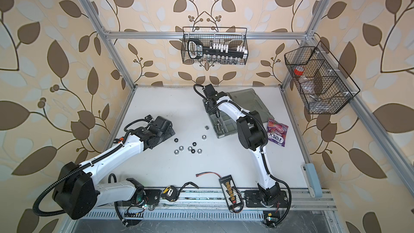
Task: Sort the screws and nuts into containers
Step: 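Carry the black bolt into the same compartment and open the right gripper, then raise the right gripper from the box while the left arm lifts away from the pile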
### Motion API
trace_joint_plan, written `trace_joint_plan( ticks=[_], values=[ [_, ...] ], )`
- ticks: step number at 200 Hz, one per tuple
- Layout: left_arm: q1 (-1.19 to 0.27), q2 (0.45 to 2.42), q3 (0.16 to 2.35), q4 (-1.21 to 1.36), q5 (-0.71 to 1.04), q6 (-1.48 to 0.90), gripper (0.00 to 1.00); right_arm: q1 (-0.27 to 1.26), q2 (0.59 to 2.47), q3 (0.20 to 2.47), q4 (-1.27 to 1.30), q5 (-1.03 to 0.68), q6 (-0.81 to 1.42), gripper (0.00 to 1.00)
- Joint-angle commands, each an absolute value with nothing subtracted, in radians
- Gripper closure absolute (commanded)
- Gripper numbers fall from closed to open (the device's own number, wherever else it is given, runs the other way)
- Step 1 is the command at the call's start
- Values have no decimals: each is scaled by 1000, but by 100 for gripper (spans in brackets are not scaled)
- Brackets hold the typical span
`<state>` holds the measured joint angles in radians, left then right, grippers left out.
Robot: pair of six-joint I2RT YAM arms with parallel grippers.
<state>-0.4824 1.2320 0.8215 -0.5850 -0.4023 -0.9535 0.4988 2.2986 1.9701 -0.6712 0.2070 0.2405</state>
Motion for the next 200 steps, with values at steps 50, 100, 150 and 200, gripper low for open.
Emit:
trace_joint_plan(
  ticks=[50,100,150,200],
  values=[
    [-469,1249,876,-621,-432,-940,1,500,2318,1994,-684,189,226,77],
    [-468,1279,897,-627,-425,-938,1,500,2296,1978,-684,192,225,70],
    [-451,1346,945,-632,-399,-900,1,501,2184,1917,-665,197,229,67],
    [-405,1510,1020,-626,-326,-862,7,498,1958,1703,-568,193,268,53]
  ],
)
